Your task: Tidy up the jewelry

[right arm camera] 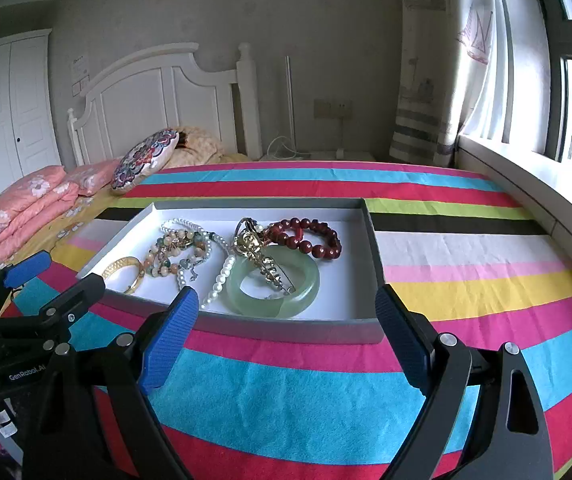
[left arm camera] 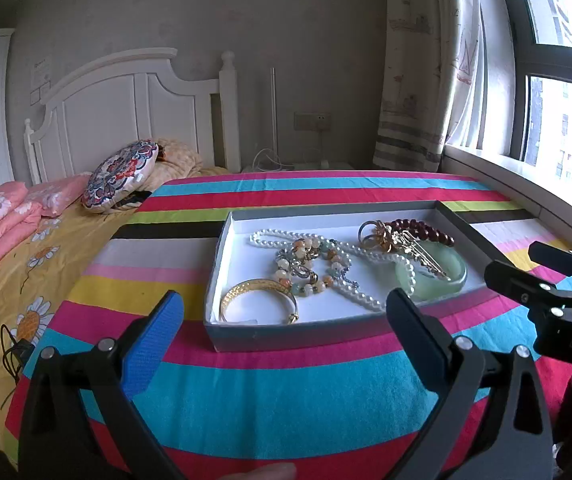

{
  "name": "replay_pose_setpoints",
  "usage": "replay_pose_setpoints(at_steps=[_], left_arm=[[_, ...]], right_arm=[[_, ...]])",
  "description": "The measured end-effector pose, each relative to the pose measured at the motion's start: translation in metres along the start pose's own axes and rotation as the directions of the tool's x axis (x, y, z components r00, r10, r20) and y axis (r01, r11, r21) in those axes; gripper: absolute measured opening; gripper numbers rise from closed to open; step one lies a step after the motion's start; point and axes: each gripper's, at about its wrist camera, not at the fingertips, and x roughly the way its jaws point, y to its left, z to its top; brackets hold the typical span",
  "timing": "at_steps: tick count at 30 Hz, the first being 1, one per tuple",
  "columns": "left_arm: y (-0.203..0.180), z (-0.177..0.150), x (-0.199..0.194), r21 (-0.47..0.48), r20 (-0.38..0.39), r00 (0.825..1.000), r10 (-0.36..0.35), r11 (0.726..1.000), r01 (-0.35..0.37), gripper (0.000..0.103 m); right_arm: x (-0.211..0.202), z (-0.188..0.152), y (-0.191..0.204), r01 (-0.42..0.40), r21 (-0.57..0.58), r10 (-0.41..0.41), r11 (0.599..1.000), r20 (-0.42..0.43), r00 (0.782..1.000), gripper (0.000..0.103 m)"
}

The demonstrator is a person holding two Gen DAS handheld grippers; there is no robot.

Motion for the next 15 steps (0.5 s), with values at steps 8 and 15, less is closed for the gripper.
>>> replay_pose_setpoints(at_steps=[8, 15], left_arm=[[-0.0006, 0.0000, 0.0003, 0.000, 0.000, 1.000, 0.000, 1.000, 0.000, 0.100], [-0.0009, 0.0001, 0.0003, 0.000, -0.001, 1.000, 0.001, 1.000, -0.001, 0.100]], right_arm=[[0.0008, -0.0002, -0.0004, 0.000, 0.001, 0.000, 1.000, -0.002, 1.000, 0.086], [0.0009, -0.0006, 0.0001, -0.001, 0.001, 0.001, 1.000, -0.004, 1.000, 0.086]])
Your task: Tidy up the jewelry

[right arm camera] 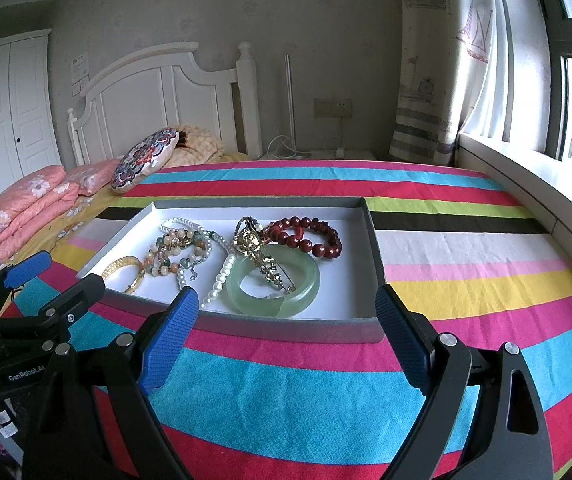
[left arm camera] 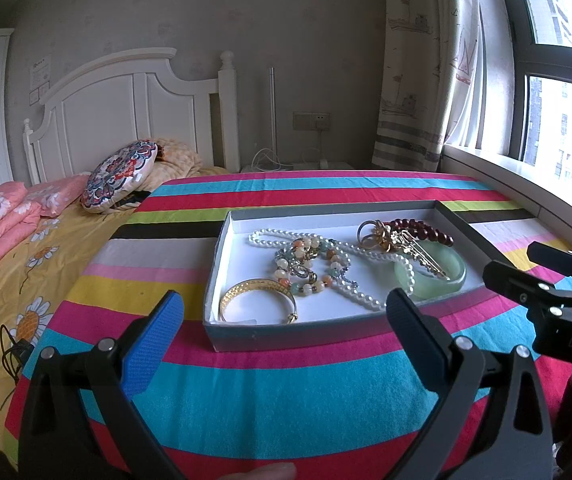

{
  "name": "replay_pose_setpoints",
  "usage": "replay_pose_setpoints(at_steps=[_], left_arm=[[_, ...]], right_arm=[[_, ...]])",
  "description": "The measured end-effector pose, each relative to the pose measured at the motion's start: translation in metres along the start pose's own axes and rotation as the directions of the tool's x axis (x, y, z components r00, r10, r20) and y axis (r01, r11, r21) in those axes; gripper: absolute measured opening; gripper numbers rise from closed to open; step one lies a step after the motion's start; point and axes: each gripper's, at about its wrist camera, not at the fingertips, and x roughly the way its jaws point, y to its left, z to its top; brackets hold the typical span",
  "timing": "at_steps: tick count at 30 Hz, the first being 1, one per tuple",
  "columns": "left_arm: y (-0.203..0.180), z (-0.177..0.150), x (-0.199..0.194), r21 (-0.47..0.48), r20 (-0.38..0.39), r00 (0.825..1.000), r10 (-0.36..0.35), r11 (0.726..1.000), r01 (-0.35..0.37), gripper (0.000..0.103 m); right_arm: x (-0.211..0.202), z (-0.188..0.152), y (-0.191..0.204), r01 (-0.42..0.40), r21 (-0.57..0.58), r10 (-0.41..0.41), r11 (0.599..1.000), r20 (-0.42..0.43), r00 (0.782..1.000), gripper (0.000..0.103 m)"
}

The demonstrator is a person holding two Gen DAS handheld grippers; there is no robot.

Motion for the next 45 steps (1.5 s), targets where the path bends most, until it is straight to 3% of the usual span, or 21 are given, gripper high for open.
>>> replay_pose_setpoints(at_steps=[45], left_arm=[[-0.0005, -0.0018, -0.0034, 0.014, 0.009, 1.000, 0.011, 1.000, -0.011, 0.100]], right_arm=[[0.0002, -0.0002, 0.0001, -0.001, 0.001, 0.001, 1.000, -0.003, 1.000, 0.086]])
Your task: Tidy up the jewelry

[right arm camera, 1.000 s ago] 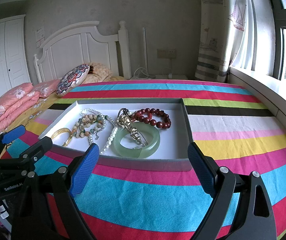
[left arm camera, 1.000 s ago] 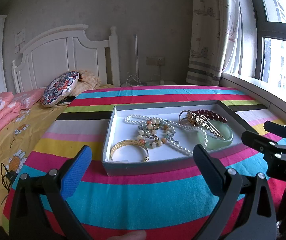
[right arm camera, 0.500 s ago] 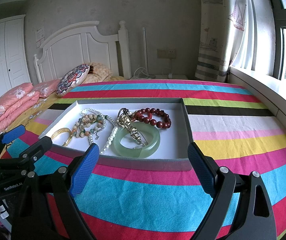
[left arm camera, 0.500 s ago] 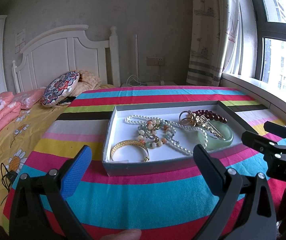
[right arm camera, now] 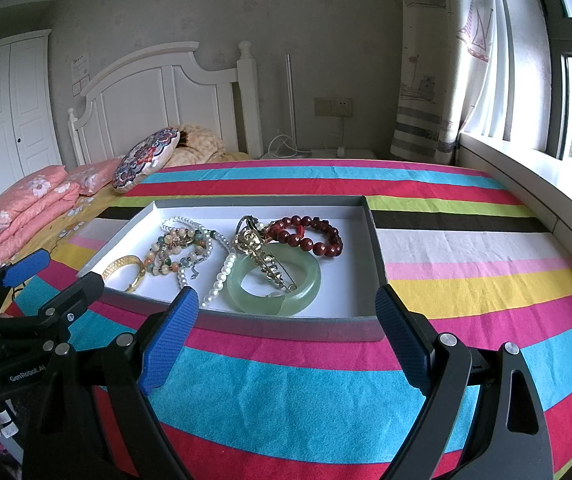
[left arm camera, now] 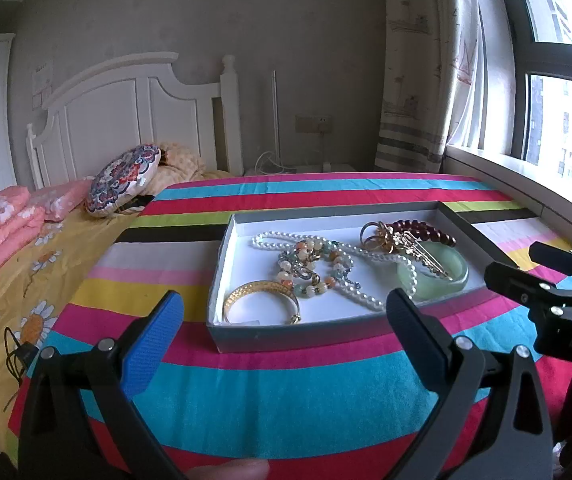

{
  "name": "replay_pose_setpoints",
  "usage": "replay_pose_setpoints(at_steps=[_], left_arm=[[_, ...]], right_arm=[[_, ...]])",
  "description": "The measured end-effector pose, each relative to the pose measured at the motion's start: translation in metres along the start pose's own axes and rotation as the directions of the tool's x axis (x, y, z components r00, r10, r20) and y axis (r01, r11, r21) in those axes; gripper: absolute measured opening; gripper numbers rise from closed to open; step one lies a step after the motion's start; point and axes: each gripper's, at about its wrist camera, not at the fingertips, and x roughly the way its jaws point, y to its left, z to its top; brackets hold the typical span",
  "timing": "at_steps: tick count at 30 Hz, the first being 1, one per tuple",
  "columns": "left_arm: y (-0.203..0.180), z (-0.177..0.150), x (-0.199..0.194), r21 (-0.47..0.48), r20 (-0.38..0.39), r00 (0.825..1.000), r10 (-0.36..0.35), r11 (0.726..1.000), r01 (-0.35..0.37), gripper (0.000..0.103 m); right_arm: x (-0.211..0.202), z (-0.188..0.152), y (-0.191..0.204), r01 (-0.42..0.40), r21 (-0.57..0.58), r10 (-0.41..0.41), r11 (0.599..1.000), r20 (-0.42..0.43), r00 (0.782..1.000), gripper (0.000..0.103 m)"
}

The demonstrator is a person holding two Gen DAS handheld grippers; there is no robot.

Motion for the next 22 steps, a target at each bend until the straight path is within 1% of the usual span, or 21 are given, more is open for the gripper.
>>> replay_pose_setpoints(at_steps=[10, 13, 16, 17, 18, 19, 20, 22], left_arm=[[-0.006, 0.000, 0.000, 0.053, -0.003, 1.000, 0.026, 0.998, -0.026, 0.100], [-0.007, -0.001, -0.004, 0.062, 0.028, 0.998, 0.062, 0.996, -0.063, 0.100], [-0.004, 0.001, 0.001, 0.056, -0.041, 0.999, 0.002, 0.998, 0.000, 0.100], [0.002, 0.001, 0.002, 0.026, -0.093, 0.995, -0.043, 0.999, 0.046, 0.100], [0.006, 0.001, 0.003, 0.003, -0.124, 0.990, -0.071, 0.997, 0.072, 0.100], [0.011, 0.000, 0.003, -0.019, -0.150, 0.985, -0.083, 0.997, 0.081, 0.100], [0.019, -0.002, 0.002, -0.044, -0.179, 0.980, -0.082, 0.996, 0.075, 0.100], [0.028, -0.006, 0.001, -0.069, -0.208, 0.975, -0.078, 0.996, 0.065, 0.100]], right_arm=[[0.000, 0.000, 0.000, -0.001, 0.000, 0.001, 1.000, 0.000, 1.000, 0.086], [0.000, 0.000, 0.001, -0.003, 0.000, 0.003, 1.000, 0.001, 1.000, 0.086], [0.000, 0.000, 0.002, -0.012, -0.002, 0.012, 1.000, -0.007, 1.000, 0.086], [-0.001, 0.000, 0.002, -0.022, -0.004, 0.021, 1.000, -0.014, 1.000, 0.086], [-0.002, 0.000, 0.003, -0.029, -0.005, 0.029, 1.000, -0.019, 0.999, 0.086], [-0.003, -0.001, 0.004, -0.038, -0.004, 0.037, 0.999, -0.033, 0.999, 0.086], [-0.003, -0.002, 0.004, -0.047, 0.002, 0.047, 0.999, -0.056, 0.997, 0.086], [-0.005, -0.008, 0.007, -0.066, 0.010, 0.067, 0.998, -0.116, 0.991, 0.086]])
